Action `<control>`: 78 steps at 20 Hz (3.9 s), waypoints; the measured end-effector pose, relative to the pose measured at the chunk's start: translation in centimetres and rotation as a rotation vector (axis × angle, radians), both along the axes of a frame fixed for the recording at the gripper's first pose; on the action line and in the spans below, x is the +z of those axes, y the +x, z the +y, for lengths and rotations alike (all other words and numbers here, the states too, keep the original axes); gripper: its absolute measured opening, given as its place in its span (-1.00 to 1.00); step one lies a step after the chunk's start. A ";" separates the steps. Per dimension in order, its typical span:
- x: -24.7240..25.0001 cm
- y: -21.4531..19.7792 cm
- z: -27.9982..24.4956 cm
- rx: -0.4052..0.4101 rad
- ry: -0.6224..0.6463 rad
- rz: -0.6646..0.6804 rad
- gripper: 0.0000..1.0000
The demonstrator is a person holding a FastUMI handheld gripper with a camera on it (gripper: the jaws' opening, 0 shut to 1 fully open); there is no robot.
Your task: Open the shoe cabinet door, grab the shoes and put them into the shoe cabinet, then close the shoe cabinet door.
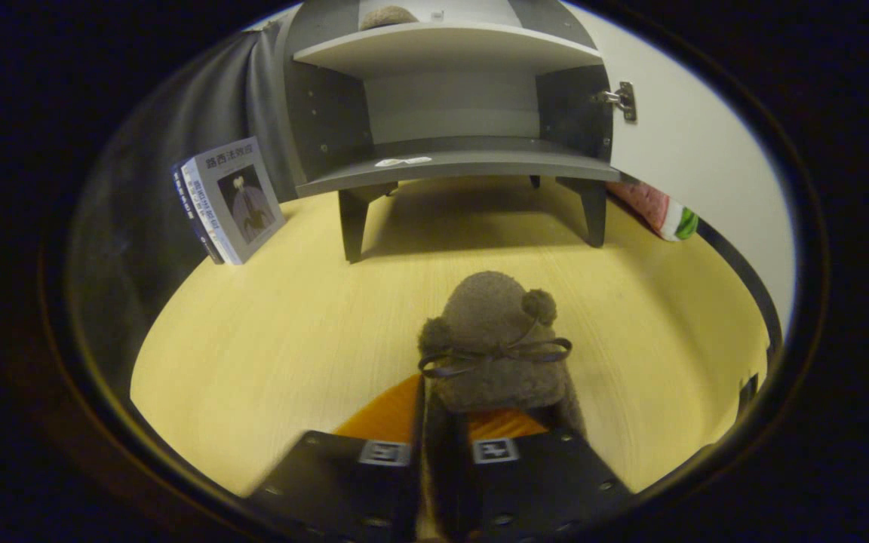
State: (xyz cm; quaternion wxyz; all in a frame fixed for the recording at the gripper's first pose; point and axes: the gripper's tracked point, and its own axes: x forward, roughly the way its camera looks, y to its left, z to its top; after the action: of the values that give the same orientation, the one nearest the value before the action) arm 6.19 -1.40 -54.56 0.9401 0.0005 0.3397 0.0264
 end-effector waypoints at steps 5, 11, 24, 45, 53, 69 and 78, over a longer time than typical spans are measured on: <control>-0.2 0.2 0.0 0.013 -0.023 -0.009 -0.84; 1.6 0.2 -0.2 0.017 0.001 -0.041 -1.00; 25.4 2.6 -2.5 0.059 -0.005 -0.283 -1.00; 36.5 27.8 -2.5 -0.007 -0.132 -0.413 -1.00; 36.0 32.7 -2.7 -0.010 -0.123 -0.367 -1.00; 36.9 30.3 -3.0 -0.021 -0.169 -0.281 0.36; 41.7 24.8 -2.9 -0.033 -0.175 -0.385 0.39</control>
State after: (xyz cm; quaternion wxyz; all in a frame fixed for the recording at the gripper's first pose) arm 31.00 -4.32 -12.87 0.9845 -0.0804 0.1550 -0.0190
